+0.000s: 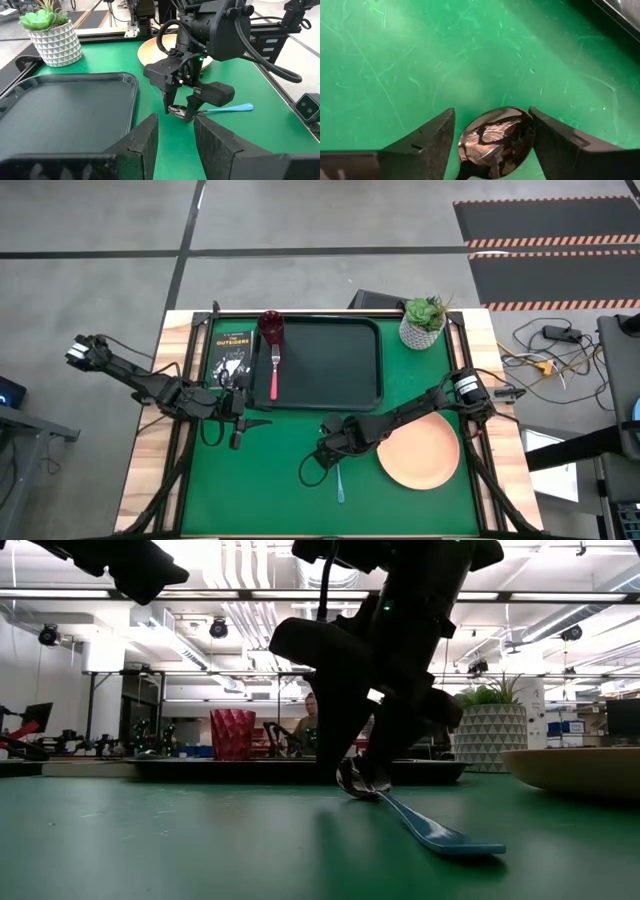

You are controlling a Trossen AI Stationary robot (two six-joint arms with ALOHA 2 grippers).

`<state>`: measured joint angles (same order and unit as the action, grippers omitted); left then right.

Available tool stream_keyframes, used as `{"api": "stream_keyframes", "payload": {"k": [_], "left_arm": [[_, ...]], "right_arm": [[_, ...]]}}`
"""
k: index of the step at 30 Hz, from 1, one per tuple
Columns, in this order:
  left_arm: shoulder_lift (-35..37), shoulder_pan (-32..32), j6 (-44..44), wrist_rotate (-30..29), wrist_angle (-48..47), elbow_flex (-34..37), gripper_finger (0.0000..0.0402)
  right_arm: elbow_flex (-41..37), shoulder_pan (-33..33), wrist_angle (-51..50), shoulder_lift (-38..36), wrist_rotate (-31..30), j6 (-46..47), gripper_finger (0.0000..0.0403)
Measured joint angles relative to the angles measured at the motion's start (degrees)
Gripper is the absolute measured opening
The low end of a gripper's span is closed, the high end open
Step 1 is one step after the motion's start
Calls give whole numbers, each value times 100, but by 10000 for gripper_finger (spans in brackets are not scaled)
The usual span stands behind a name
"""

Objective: Pick and place plate/cup/fork/spoon on tray
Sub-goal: Put the blue spoon to the right of the pink fork on the black tray

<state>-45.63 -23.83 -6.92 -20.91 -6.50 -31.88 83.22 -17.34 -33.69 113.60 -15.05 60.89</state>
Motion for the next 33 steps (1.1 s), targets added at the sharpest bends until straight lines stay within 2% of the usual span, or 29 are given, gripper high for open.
{"api": "stream_keyframes", "payload": {"k": [18, 33], "left_arm": [[0, 0, -17, 2, 0, 0, 107], [0, 0, -22, 4, -1, 0, 107]], "right_arm": [[0, 2, 4, 0, 2, 21, 131], [-2, 13, 13, -68, 85, -3, 118]]}}
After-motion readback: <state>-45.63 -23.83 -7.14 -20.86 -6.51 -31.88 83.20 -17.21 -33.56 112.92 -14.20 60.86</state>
